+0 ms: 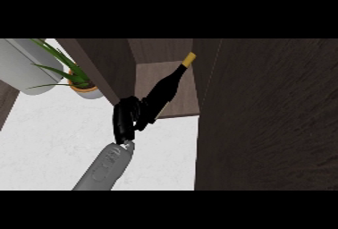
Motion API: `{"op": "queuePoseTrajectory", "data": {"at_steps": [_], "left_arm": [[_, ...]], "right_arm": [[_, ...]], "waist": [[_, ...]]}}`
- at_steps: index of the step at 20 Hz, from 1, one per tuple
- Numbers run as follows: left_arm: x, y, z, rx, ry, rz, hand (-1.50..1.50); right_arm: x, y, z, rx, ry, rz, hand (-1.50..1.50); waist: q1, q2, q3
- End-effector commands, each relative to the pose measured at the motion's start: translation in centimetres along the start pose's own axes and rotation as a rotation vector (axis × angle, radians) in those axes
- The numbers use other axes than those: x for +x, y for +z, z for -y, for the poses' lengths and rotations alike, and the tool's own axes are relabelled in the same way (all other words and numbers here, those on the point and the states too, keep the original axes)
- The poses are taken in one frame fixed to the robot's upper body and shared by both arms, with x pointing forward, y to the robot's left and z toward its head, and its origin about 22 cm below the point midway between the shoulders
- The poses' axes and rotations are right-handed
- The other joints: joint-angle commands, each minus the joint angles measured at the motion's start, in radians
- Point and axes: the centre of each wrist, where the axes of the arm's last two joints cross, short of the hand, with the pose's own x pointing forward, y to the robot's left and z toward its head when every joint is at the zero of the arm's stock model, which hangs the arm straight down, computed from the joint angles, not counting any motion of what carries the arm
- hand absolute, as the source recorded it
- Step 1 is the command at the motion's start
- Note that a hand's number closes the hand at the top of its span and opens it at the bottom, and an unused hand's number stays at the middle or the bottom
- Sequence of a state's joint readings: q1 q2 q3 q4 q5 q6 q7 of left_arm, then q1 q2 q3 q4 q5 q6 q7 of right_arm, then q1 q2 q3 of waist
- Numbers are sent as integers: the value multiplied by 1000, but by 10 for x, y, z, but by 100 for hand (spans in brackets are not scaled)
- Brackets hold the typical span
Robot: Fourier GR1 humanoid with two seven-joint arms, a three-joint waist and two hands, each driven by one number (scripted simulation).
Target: Pick up the wine, place it into the cabinet and close the cabinet
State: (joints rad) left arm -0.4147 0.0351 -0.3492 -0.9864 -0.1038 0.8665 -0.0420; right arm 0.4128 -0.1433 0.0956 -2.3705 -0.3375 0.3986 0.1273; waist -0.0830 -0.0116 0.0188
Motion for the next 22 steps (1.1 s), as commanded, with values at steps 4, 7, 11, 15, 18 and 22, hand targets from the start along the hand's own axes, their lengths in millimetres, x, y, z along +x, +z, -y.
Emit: {"op": "queuePoseTrajectory", "data": {"at_steps": [4, 7, 11, 15, 18, 22], "left_arm": [[38, -48, 16, -82, -132, 133, 150], [43, -49, 20, -79, -181, 171, 150], [44, -49, 22, -96, -247, 202, 150], [57, -43, 34, -92, -224, 192, 150], [64, -37, 46, -88, -209, 156, 150], [79, -52, 58, -103, -277, 137, 150]], "right_arm": [[9, 0, -1, 17, -33, 25, -150], [10, -3, -7, 38, -52, 50, -150], [5, -2, -4, 40, -67, 34, -150], [6, 0, -3, 47, -46, 35, -150], [10, 1, -4, 50, -55, 46, -150], [18, 2, -1, 53, -47, 44, -150]], "waist": [[-41, 39, -19], [-52, 37, -19], [-49, 37, -18], [-61, 36, -19], [-59, 34, -19], [-43, 37, -20]]}}
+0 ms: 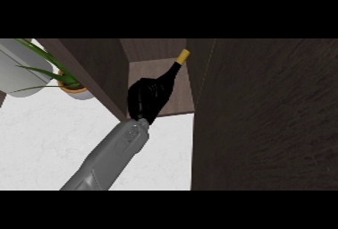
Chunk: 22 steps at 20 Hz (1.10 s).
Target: Pick up the wine, place it into the cabinet and close the cabinet
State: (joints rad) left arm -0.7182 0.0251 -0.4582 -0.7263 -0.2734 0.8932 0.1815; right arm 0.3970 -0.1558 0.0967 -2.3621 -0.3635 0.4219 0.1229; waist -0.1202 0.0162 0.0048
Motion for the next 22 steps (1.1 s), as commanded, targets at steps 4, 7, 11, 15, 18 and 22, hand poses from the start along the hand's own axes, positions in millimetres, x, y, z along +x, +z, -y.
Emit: {"op": "queuePoseTrajectory", "data": {"at_steps": [4, 7, 11, 15, 18, 22], "left_arm": [[42, -45, 4, -23, -109, -3, 150], [40, -51, 4, -6, -155, -12, 150], [36, -55, 4, 45, -197, 12, -150], [32, -60, 1, 40, -252, -8, -150], [28, -63, -1, 42, -276, -14, -150], [21, -61, -1, 32, -260, -44, -150]], "right_arm": [[9, 7, 3, 2, -35, 32, -150], [13, 5, 1, 14, -25, 28, -150], [16, 4, -5, 31, -37, 30, -150], [10, 6, 4, 25, -22, 20, -150], [15, 5, 1, 42, -20, 38, -150], [9, 7, -6, 28, -49, 40, -150]], "waist": [[-13, 16, -5], [-16, 20, -6], [-20, 20, -7], [-20, 22, -5], [-26, 27, -7], [-26, 23, -7]]}}
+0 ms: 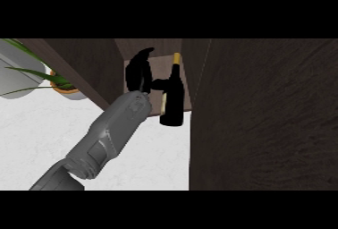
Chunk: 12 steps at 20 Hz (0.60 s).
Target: Pick up the wine, place it into the cabinet and close the cabinet
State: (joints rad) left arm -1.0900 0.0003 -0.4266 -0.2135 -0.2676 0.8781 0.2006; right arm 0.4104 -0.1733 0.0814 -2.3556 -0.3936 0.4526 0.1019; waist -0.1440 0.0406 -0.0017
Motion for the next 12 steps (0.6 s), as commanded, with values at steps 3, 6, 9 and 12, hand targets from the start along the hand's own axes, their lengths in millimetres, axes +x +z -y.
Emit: {"op": "queuePoseTrajectory", "data": {"at_steps": [3, 6, 9, 12], "left_arm": [[-3, 0, 0, -5, 43, -11, -150], [2, 0, -2, 12, 137, 33, -150], [1, 2, -2, -8, 208, 39, -150], [9, 0, -6, 4, 277, 66, -150]], "right_arm": [[17, 7, -5, 7, -30, 20, -150], [15, 4, -2, -1, -21, 14, -150], [13, 5, -5, 24, -45, 7, -150], [22, 1, -4, 5, -32, 18, -150]], "waist": [[8, -4, -1], [34, -6, -2], [19, -5, -2], [35, -10, -2]]}}
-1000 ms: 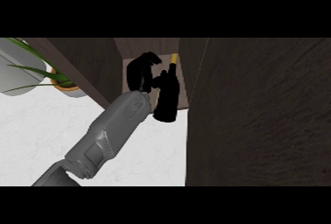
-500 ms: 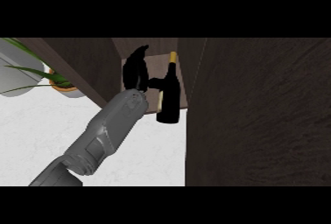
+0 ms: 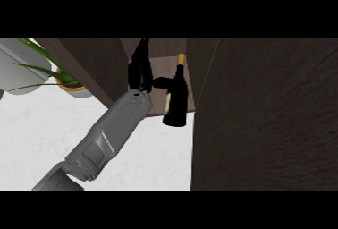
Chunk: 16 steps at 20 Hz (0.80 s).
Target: Pick up the wine, place it into the cabinet and close the cabinet
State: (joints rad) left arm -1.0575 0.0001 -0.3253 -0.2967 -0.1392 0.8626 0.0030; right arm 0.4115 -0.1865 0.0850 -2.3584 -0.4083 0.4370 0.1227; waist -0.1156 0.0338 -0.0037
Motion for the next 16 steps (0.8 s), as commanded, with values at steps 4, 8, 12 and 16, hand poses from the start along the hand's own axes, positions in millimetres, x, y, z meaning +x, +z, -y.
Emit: {"op": "queuePoseTrajectory", "data": {"at_steps": [4, 8, 12, 16], "left_arm": [[-2, 1, -4, 39, 164, 38, -150], [0, 5, -4, 73, 246, 69, -150], [3, 3, -8, 109, 343, 64, -150], [7, 7, -11, 97, 465, 87, -150]], "right_arm": [[25, 5, -12, 2, -21, 34, -150], [12, 6, -16, 15, -38, 26, -150], [19, 2, -12, -9, -21, 31, -150], [23, 4, -19, -32, -11, 16, -150]], "waist": [[7, -6, -1], [14, -16, 1], [26, -14, 1], [56, -25, 1]]}}
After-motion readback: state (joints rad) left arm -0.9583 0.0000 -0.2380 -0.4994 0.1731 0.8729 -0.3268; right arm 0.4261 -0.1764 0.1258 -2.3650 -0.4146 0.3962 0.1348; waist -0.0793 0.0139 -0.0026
